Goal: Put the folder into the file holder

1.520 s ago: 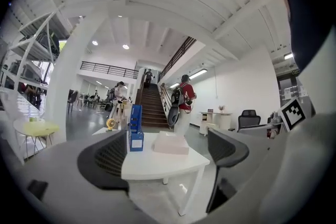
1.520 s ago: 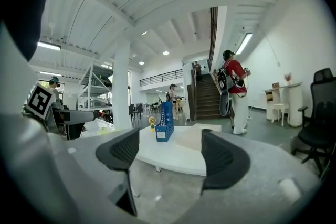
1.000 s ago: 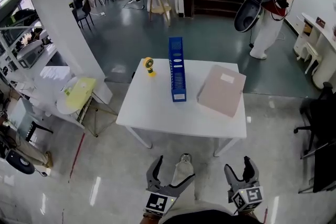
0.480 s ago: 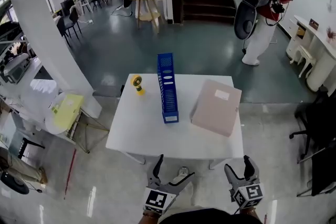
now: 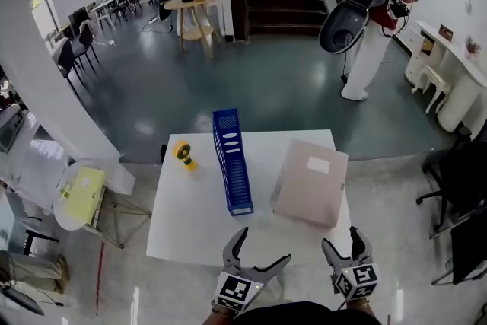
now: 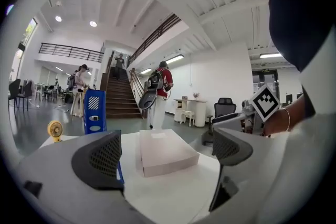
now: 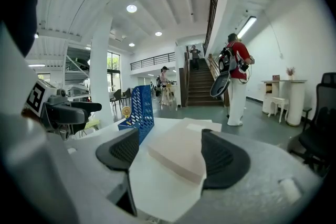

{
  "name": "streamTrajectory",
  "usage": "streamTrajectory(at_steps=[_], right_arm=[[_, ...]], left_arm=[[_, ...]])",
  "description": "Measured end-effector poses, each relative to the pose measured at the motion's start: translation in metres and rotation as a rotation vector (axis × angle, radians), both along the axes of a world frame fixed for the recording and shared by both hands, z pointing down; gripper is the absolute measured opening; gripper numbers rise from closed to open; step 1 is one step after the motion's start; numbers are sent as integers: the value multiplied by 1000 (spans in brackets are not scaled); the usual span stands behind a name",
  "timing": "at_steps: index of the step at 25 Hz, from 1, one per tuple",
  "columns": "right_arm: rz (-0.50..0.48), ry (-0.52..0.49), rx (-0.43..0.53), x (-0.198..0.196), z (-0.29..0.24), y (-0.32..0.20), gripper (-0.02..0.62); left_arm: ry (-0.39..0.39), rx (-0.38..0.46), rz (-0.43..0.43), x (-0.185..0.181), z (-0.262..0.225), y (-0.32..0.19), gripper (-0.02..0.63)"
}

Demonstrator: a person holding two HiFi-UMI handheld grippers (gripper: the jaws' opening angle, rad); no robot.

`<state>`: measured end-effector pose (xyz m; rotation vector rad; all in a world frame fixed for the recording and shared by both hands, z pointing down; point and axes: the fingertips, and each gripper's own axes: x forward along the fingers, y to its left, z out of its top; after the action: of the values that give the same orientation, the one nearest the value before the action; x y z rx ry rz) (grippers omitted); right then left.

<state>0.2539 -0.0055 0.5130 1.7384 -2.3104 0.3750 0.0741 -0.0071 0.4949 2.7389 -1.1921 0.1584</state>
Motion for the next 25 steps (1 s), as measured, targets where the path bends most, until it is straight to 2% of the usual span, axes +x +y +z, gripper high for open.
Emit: streamTrajectory(at_steps=[5,9,13,18,22,25], right_arm=[[23,15,-17,0,6,-43,357],[40,-10,-57,2,17,-65,370],[13,-32,-115,1,29,-83,401],[27,-23,-123,15,32,-102,420],[-4,-65,-218,26,51,-119,464],[-16,-113,-289,36,65,-131,476]], left_arm=[[0,-8,78,8,2,-49,534],[-10,-35,121,17,11,-78,534],[-12,-36,142,25,11,-95,534],[-25,-61,165,36,27,-113,534],[-41,-89,149,51,37,-135,534],[-57,-138,176,67,51,-147,534]])
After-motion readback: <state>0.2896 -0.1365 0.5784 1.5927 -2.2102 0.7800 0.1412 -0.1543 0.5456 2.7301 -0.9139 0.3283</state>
